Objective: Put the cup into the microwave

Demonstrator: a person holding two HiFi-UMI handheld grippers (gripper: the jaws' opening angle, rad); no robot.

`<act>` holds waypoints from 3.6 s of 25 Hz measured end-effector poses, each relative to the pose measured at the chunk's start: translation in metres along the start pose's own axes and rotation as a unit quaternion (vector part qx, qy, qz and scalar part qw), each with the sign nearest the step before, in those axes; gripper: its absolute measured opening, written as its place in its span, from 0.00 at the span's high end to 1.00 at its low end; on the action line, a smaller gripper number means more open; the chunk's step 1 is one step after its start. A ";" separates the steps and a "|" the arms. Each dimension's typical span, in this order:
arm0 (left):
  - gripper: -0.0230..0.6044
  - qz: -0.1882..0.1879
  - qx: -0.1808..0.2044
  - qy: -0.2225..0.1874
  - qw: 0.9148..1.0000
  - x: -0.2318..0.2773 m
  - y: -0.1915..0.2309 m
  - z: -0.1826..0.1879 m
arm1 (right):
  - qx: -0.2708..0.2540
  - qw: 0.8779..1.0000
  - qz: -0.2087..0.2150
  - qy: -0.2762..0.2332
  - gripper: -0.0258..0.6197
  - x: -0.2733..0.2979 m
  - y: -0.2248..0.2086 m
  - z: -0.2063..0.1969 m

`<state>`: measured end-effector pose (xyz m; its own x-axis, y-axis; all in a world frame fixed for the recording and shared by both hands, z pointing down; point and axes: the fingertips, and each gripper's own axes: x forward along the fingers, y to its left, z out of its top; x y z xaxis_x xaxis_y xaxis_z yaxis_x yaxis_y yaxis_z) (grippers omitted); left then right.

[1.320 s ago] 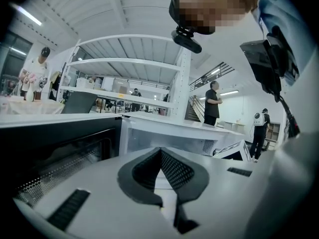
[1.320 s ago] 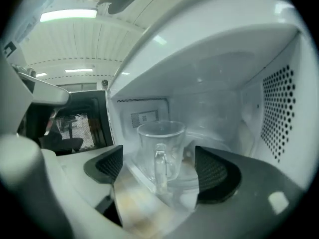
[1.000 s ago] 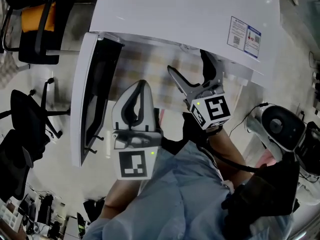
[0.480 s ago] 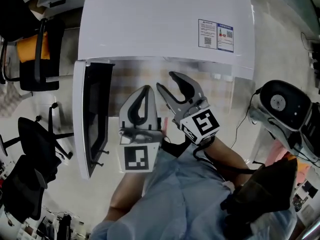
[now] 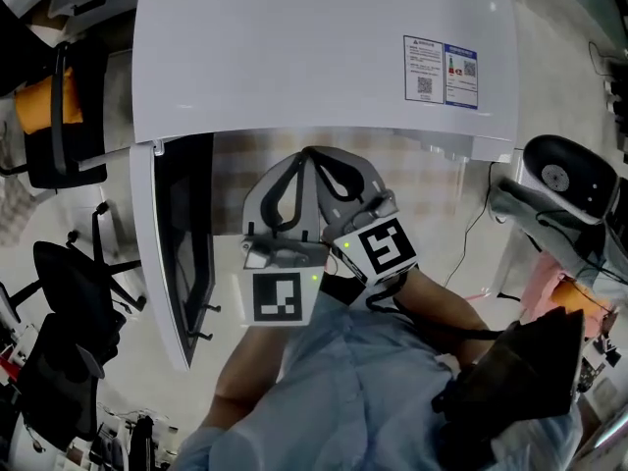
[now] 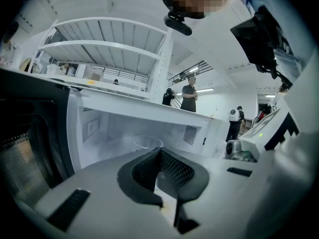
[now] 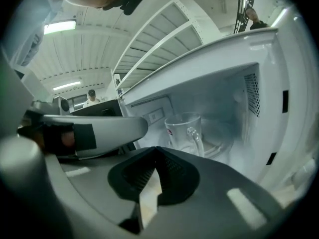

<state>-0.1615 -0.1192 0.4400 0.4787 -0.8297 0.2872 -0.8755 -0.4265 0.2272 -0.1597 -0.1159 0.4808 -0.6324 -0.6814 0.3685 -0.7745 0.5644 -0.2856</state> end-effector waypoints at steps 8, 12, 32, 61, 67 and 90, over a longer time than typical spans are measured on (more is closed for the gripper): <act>0.95 -0.017 -0.012 0.020 1.000 0.027 0.016 -0.014 | 0.013 0.999 -0.033 0.014 0.96 0.026 -0.023 -0.006; 0.95 -0.023 -0.015 0.018 0.999 0.040 0.025 -0.014 | 0.013 0.999 -0.046 0.012 0.96 0.039 -0.033 -0.003; 0.95 -0.027 -0.018 0.009 0.999 0.060 0.041 -0.004 | 0.001 0.999 -0.046 0.005 0.96 0.058 -0.044 0.012; 0.95 0.069 0.038 -0.134 0.988 -0.089 -0.098 0.156 | -0.097 0.988 0.081 -0.093 0.96 -0.125 0.060 0.149; 0.95 0.102 0.050 -0.203 0.973 -0.106 -0.108 0.202 | -0.133 0.978 0.071 -0.144 0.96 -0.152 0.054 0.193; 0.95 0.153 0.066 -0.216 0.962 -0.126 -0.102 0.212 | -0.163 0.965 0.057 -0.199 0.96 -0.175 0.040 0.227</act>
<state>-0.1465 -0.0471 0.1835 0.1507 -0.9837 -0.0983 -0.9853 -0.1575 0.0661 -0.0830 -0.0798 0.2036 -0.7188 -0.6942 -0.0372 -0.6950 0.7189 0.0126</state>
